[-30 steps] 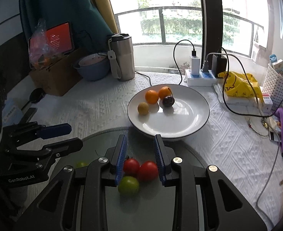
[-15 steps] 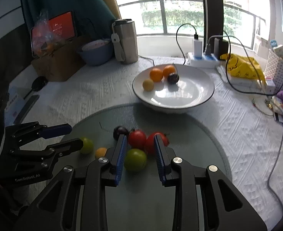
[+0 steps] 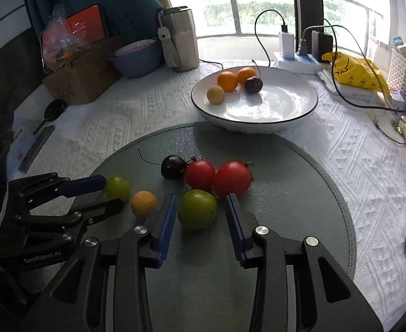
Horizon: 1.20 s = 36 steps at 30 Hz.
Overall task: Organize fruits
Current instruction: 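Move both open tools back over the remaining fruits on the mat, then grasp the green apple with the left tool while the right tool grasps the green tomato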
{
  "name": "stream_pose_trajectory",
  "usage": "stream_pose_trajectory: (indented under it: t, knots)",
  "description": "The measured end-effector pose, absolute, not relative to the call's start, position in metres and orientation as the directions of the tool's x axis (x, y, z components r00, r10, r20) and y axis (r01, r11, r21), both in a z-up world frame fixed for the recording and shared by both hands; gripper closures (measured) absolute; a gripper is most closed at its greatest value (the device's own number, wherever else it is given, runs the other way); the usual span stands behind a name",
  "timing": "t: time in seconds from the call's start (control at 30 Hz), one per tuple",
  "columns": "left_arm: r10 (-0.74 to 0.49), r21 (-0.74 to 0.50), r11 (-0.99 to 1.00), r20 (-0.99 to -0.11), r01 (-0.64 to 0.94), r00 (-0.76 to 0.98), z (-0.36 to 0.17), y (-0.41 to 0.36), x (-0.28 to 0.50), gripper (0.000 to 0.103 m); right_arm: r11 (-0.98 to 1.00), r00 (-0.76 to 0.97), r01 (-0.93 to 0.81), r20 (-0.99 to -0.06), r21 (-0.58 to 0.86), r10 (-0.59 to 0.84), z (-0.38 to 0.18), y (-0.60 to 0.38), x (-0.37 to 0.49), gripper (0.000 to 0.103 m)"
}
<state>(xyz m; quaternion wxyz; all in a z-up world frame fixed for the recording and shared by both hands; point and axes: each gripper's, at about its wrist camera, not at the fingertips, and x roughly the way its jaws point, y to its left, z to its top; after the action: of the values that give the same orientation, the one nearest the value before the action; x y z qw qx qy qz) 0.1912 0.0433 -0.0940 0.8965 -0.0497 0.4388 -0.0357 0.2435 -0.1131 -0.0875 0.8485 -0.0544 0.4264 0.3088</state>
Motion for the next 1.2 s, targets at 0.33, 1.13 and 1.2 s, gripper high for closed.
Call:
stream_pose_trajectory:
  t: [0.33,1.13,1.2]
  knots:
    - [-0.099,-0.101,0.994,-0.775,0.032,0.624,-0.097,0.041,0.196,0.058,0.795,0.422,-0.585,-0.776,0.163,0.469,-0.098,-0.107,0.245,0.064]
    - [-0.115,-0.094,0.993,-0.744,0.067,0.658,-0.084,0.034,0.19,0.074,0.779,0.439,-0.609,-0.754,0.15,0.488,-0.087,-0.112,0.242,0.069]
    - [-0.113,-0.09,0.994,-0.738,0.068,0.666,-0.079,0.034,0.19,0.074,0.781,0.445,-0.606,-0.75,0.149,0.489,-0.084,-0.114,0.243,0.069]
